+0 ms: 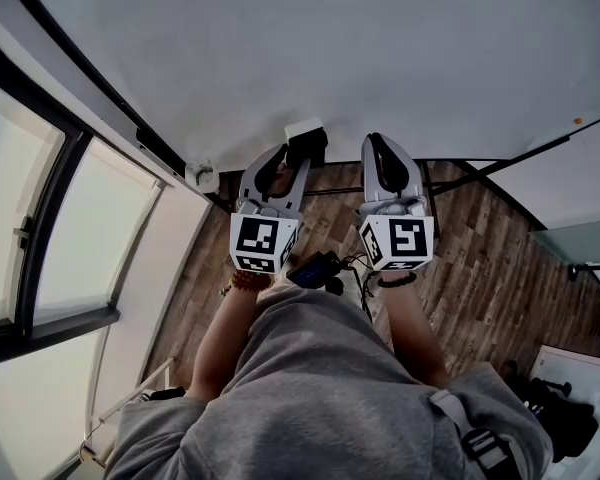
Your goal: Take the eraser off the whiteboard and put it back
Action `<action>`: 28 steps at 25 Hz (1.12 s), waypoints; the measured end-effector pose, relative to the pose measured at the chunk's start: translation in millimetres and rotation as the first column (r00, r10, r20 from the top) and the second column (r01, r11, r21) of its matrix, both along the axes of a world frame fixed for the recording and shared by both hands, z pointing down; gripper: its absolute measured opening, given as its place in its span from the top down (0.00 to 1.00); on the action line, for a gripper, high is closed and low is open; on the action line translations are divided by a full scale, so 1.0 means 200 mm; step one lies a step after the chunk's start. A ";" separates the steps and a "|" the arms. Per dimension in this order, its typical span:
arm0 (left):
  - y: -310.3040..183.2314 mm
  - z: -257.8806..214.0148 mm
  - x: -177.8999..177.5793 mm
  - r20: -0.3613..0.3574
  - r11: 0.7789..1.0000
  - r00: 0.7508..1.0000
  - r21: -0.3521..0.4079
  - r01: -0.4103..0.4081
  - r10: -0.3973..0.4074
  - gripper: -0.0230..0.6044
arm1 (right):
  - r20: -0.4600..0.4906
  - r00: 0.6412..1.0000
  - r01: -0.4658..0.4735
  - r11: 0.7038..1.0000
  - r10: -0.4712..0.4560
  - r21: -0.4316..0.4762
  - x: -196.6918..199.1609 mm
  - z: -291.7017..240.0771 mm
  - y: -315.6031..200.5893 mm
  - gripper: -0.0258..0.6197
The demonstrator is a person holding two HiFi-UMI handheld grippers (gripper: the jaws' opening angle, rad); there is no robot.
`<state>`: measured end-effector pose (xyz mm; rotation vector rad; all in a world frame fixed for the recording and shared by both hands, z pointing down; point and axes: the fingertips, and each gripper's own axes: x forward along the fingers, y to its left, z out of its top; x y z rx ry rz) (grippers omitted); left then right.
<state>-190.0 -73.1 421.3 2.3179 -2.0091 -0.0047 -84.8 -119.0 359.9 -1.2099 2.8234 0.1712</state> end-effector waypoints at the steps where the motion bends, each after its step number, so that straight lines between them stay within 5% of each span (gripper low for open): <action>1: 0.00 0.00 0.00 0.000 1.000 1.000 -0.001 0.000 0.000 0.75 | 0.000 1.000 -0.001 1.000 0.001 0.000 0.00 0.00 0.00 0.91; 28: -0.08 0.01 -0.03 -0.015 1.000 1.000 -0.006 -0.025 0.025 0.75 | -0.006 1.000 -0.002 1.000 0.002 -0.005 -0.05 0.00 -0.07 0.91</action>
